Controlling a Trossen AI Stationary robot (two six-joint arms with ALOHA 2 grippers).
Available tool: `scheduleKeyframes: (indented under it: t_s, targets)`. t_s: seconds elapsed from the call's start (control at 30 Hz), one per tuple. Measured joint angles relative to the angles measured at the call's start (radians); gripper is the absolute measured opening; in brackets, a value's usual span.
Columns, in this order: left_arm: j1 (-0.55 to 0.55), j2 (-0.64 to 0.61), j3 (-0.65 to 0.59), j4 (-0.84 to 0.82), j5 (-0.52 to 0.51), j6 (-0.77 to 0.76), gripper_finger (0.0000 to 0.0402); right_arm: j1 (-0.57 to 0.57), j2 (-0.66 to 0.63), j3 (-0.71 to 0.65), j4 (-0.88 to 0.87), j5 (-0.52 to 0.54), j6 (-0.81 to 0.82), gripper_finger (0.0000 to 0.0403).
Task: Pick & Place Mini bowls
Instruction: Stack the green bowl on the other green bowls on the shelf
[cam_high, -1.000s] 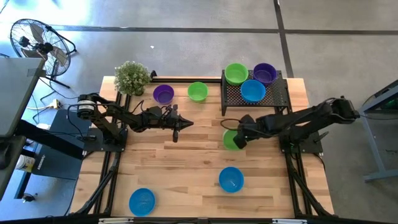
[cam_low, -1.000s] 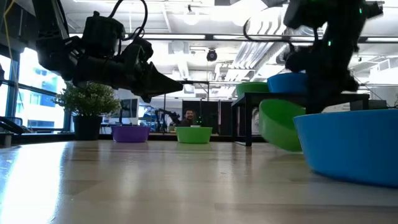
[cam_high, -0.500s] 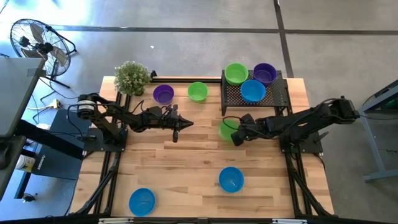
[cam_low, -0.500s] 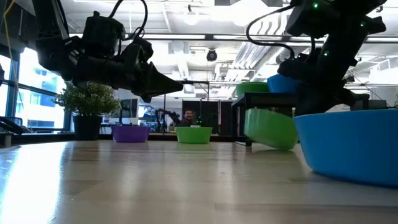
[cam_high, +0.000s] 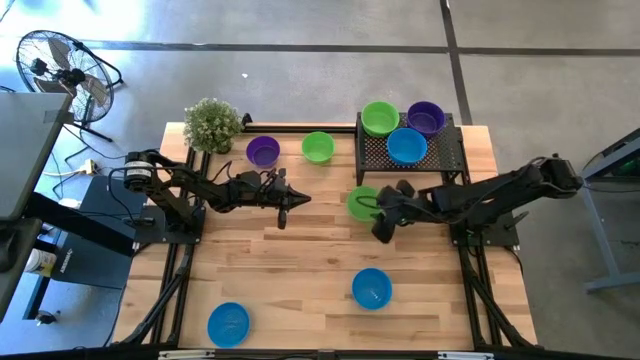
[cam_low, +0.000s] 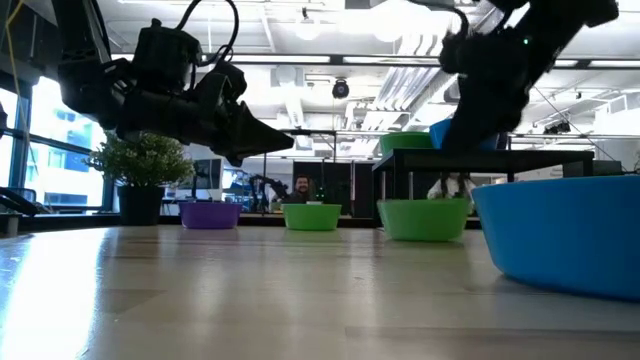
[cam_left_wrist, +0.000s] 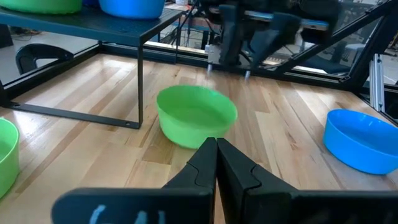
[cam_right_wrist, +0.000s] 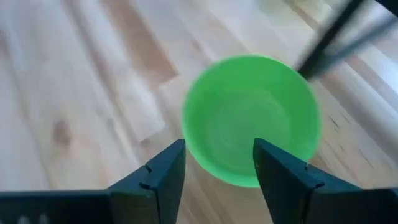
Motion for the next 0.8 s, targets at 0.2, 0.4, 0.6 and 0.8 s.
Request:
scheduleKeyframes:
  t_s: [0.2,0.4,0.6,0.8]
  targets:
    - [0.000,0.000,0.000,0.000,0.000,0.000,0.0000,-0.008,0.114,0.050,-0.007,-0.046,-0.160,0.0193]
    - [0.000,0.000,0.000,0.000,-0.001,0.000,0.0000,-0.020,0.269,0.118,-0.008,-0.093,-0.373,0.0201]
    - [0.000,0.000,0.000,-0.007,-0.001,0.001,0.0000,-0.027,0.376,0.161,-0.009,-0.101,-0.484,0.0181]
    - [0.000,0.000,0.000,-0.007,-0.001,0.004,0.0000,-0.033,0.417,0.168,-0.012,-0.111,-0.476,0.0117]
